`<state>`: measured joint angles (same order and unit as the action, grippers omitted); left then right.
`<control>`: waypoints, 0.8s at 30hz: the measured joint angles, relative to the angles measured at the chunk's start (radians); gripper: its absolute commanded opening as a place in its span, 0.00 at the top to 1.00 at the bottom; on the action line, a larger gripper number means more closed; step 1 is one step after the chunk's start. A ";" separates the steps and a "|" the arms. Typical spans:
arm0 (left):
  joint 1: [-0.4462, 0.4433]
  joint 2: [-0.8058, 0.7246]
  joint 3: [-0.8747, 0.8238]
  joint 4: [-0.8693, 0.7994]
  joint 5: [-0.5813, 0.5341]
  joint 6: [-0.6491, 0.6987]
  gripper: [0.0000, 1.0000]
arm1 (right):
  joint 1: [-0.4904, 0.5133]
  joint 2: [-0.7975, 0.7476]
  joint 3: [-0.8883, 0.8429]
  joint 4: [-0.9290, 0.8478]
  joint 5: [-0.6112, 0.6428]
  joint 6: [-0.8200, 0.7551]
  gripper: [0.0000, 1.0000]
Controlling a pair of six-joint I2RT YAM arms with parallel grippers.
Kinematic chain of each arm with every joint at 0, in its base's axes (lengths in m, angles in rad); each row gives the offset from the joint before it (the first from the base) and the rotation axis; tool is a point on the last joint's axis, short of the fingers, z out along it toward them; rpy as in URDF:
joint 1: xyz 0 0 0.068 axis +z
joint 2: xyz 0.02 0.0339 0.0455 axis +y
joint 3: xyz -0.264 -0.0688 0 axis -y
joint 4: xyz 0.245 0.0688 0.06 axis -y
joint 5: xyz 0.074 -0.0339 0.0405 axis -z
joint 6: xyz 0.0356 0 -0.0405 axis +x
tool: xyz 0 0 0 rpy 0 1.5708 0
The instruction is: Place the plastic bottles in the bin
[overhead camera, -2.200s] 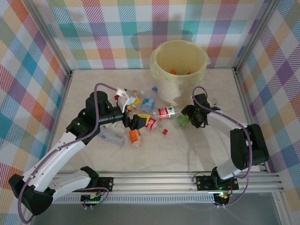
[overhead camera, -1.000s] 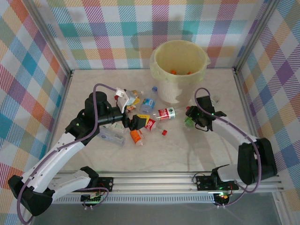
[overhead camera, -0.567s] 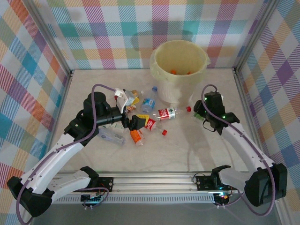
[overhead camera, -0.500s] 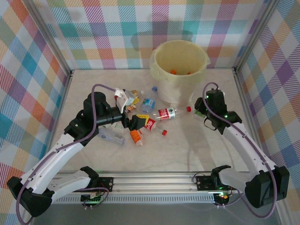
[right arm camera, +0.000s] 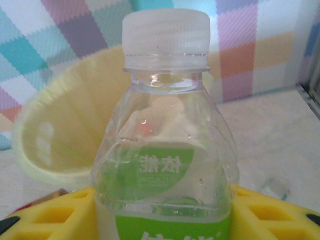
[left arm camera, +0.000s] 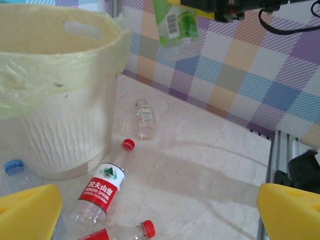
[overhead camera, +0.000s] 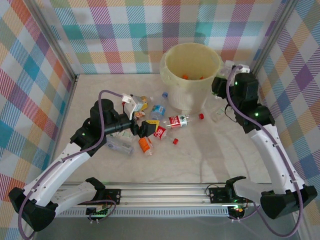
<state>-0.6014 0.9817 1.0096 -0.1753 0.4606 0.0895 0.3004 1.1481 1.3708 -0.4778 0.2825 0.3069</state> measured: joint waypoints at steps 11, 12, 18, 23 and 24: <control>0.000 -0.039 -0.082 0.135 -0.144 -0.098 0.00 | 0.000 0.259 0.317 -0.006 -0.122 -0.050 0.45; 0.000 -0.042 -0.086 0.142 -0.159 -0.101 0.00 | 0.001 0.287 0.346 -0.010 -0.132 -0.054 0.45; 0.000 -0.058 -0.098 0.164 -0.223 -0.125 0.00 | 0.012 0.488 0.564 -0.050 -0.186 -0.071 0.45; 0.000 -0.057 -0.098 0.169 -0.248 -0.138 0.00 | 0.026 0.637 0.701 -0.120 -0.222 -0.092 0.46; 0.000 -0.057 -0.098 0.169 -0.251 -0.143 0.00 | 0.027 0.660 0.719 -0.136 -0.230 -0.096 0.46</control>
<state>-0.6018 0.9245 0.9112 -0.0059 0.2100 -0.0536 0.3275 1.8076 2.0903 -0.6140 0.0528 0.2111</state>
